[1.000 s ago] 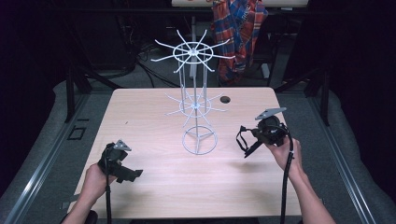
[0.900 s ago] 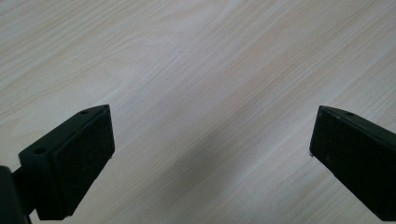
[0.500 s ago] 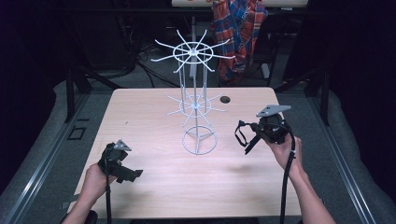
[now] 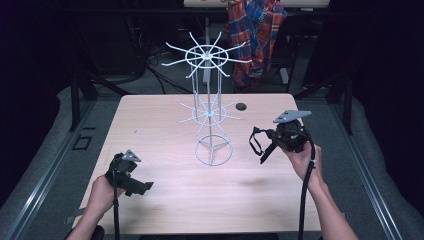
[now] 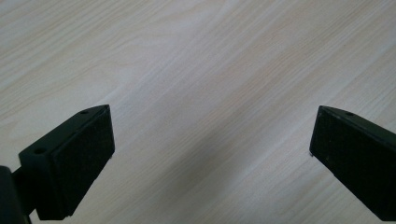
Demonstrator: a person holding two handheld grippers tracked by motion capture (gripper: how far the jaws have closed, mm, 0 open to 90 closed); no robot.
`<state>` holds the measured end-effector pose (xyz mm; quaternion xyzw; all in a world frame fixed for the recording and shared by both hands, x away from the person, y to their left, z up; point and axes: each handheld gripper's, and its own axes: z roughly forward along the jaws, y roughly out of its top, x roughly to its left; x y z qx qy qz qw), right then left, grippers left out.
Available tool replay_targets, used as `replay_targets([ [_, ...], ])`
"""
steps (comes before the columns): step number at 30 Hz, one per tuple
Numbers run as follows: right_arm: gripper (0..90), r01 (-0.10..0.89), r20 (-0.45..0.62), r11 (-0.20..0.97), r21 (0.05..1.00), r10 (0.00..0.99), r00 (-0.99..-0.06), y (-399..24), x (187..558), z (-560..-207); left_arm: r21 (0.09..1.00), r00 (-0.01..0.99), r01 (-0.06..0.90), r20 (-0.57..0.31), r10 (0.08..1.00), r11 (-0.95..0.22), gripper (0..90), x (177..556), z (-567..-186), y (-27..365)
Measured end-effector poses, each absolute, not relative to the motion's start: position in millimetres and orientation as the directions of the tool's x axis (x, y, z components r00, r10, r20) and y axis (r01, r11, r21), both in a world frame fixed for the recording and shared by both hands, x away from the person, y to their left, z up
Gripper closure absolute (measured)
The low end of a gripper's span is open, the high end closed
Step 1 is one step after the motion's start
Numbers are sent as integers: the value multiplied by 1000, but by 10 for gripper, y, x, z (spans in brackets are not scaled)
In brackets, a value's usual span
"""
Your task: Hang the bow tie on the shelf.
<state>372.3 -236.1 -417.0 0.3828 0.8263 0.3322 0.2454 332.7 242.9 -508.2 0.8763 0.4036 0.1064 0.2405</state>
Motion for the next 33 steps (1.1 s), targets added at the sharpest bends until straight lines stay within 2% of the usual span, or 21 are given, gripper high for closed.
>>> replay_targets([
  [33, 890, 395, -153, 461, 795, 782, -604, -2309, 3767, -3863, 521, 657, 651, -23, 753, -552, 0, 3340, -5076, 2419],
])
